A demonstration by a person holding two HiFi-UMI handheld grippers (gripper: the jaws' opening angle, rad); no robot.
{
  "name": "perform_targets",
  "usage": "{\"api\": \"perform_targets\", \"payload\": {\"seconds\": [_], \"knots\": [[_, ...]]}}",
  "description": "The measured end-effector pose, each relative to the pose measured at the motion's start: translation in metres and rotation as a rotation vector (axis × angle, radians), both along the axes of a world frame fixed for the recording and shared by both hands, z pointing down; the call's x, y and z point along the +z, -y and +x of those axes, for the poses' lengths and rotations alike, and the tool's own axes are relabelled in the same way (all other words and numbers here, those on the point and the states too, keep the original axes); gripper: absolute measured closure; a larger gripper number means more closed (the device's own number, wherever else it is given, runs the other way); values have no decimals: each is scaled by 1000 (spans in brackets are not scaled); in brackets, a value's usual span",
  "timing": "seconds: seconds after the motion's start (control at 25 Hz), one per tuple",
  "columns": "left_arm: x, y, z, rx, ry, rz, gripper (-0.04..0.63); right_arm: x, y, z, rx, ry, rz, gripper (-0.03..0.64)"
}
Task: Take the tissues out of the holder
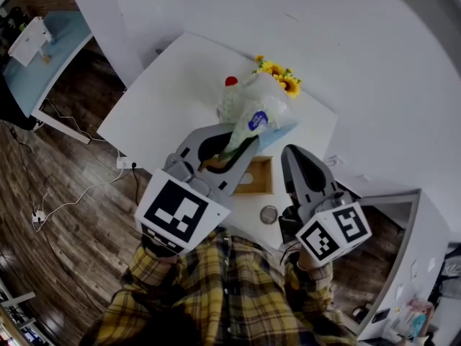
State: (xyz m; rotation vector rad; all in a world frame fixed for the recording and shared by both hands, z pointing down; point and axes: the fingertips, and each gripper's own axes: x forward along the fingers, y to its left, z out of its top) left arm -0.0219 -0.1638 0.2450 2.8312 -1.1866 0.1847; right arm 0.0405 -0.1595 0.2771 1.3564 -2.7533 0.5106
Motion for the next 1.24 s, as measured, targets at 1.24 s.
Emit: {"api": "perform_targets", "payload": {"seconds": [1.24], "knots": [[21, 9, 6, 32, 63, -37, 537, 10, 13, 5, 10, -13, -21, 606]]}}
